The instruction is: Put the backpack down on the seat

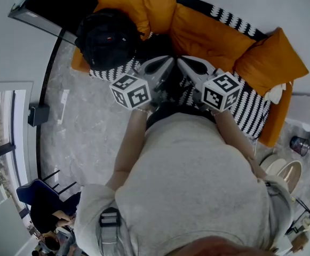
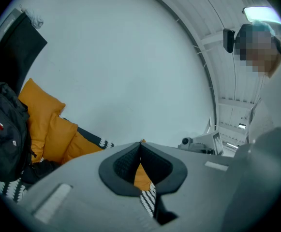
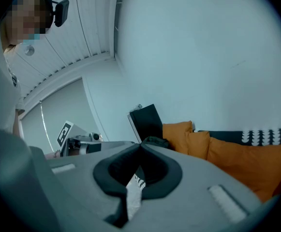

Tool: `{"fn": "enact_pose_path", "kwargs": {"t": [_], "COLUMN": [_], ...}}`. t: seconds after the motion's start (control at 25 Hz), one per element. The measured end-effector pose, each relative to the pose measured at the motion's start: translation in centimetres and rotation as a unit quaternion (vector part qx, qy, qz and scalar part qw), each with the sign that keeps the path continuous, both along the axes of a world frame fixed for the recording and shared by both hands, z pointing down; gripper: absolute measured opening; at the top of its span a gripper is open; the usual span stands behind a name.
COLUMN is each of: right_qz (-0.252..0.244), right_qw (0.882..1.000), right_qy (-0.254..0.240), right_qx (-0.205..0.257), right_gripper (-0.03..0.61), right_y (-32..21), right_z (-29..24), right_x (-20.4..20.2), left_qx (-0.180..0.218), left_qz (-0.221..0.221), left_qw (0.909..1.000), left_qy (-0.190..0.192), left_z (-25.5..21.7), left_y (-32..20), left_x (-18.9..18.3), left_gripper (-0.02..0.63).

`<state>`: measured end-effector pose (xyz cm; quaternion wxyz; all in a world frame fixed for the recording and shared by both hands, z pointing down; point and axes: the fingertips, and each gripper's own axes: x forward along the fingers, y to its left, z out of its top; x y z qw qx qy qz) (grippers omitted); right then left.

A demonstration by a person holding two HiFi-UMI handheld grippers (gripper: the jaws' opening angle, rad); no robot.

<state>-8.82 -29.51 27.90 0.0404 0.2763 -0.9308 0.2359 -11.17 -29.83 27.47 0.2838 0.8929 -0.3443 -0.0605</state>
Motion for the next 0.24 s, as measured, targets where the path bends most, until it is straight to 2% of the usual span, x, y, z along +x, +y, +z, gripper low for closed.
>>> {"fn": "enact_pose_path", "kwargs": {"t": [0.24], "right_qz": [-0.008], "right_qw": [1.000], "right_qy": [0.008], "right_qx": [0.001], "right_gripper": [0.003], "right_y": [0.35], "right_z": [0.52], "right_x": [-0.34], "left_qx": [-0.011], "left_qz": [0.000], "left_qw": [0.9999], "left_qy": [-0.007], "left_z": [0.91], "left_y": [0.18], "left_x": [-0.40], "left_gripper": [0.006]}}
